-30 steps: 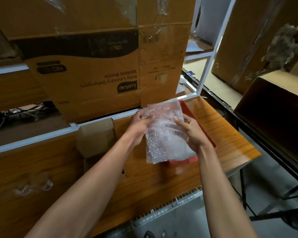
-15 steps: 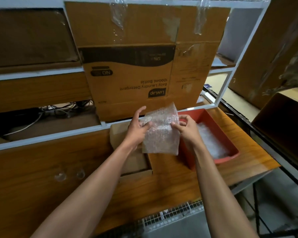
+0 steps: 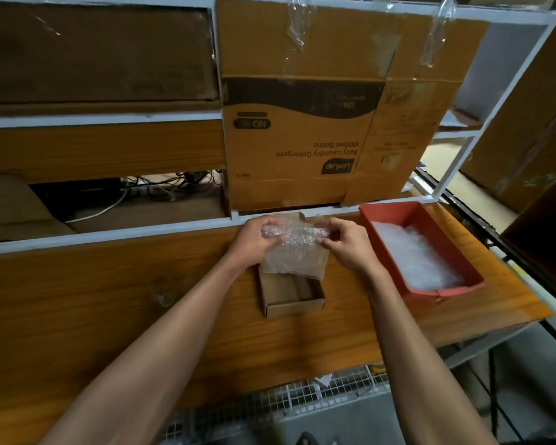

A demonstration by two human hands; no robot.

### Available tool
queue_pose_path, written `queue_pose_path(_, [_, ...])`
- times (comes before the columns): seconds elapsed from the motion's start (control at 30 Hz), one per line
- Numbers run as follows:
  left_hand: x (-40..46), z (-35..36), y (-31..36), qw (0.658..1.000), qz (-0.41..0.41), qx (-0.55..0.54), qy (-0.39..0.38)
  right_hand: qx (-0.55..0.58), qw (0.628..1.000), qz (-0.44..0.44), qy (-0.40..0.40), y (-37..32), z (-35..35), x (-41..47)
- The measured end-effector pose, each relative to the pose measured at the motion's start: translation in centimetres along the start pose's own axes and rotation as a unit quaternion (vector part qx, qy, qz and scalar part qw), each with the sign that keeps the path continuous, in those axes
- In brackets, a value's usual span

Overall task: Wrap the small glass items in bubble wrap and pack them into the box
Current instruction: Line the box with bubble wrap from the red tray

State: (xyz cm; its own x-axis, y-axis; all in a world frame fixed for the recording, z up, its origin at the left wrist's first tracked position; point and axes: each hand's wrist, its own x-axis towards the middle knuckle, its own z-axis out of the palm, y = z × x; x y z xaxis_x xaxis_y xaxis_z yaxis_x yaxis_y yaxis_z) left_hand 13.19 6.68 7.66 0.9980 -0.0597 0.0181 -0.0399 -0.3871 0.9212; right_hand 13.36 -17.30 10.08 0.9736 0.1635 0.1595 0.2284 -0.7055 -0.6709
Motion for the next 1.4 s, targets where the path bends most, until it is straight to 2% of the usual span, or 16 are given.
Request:
queue_pose_path(0.1, [-0.9, -1.2, -0.9, 0.999, -0.021, 0.034, 0.033, -0.052, 0.999, -0.011, 0.006, -0.7, 1.2, -0.3])
queue_pose_path(0.2, [-1.9, -2.3, -1.5, 0.997, -0.032, 0.048, 0.041, -0.034, 0.999, -0.008, 0.004, -1.4, 1.9, -0.9])
queue_pose_path(0.3, [-2.3, -3.3, -2.0, 0.998, -0.014, 0.026, 0.05, 0.046, 0.999, 0.017, -0.01, -1.7, 2.4, -1.4])
queue_pose_path(0.4, [-2.4, -4.1, -2.5, 0.999, 0.006, -0.018, 0.046, 0.189, 0.979, 0.047, -0.056, -1.9, 2.8, -1.7])
queue_pose_path(0.5, [-2.8, -4.4, -2.6, 0.995, -0.039, -0.091, 0.006, 0.254, 0.963, 0.057, -0.063, -1.4, 3.5, -1.5])
queue_pose_path(0.57, [-2.9, -4.1, -2.8, 0.99, -0.057, -0.127, -0.005, 0.264, 0.961, 0.072, -0.05, -1.0, 4.1, -1.5])
queue_pose_path(0.73, [-2.6, -2.5, -4.3, 0.979, -0.103, -0.173, 0.039, 0.235, 0.964, 0.121, -0.012, 0.6, 5.8, -0.6])
queue_pose_path(0.83, [-2.6, -0.9, -5.7, 0.973, -0.155, -0.17, 0.008, 0.222, 0.964, 0.148, -0.011, 2.3, 6.6, 0.1])
queue_pose_path(0.93, [-2.5, 0.7, -7.0, 0.971, -0.195, -0.139, -0.025, 0.215, 0.963, 0.162, -0.024, 3.7, 7.3, 0.4])
queue_pose_path(1.13, [-1.2, 2.6, -8.6, 0.963, -0.236, -0.128, 0.02, 0.295, 0.923, 0.205, -0.136, 5.6, 7.4, 1.0])
queue_pose_path(1.23, [-0.9, 3.3, -9.1, 0.962, -0.238, -0.131, 0.026, 0.335, 0.898, 0.231, -0.163, 6.8, 7.5, 1.7])
queue_pose_path(1.33, [-0.5, 3.5, -9.3, 0.957, -0.249, -0.145, 0.025, 0.329, 0.9, 0.234, -0.165, 7.7, 7.9, 2.5])
queue_pose_path(1.4, [-0.1, 3.6, -9.0, 0.965, -0.239, -0.104, 0.035, 0.321, 0.905, 0.22, -0.174, 7.8, 7.9, 3.0])
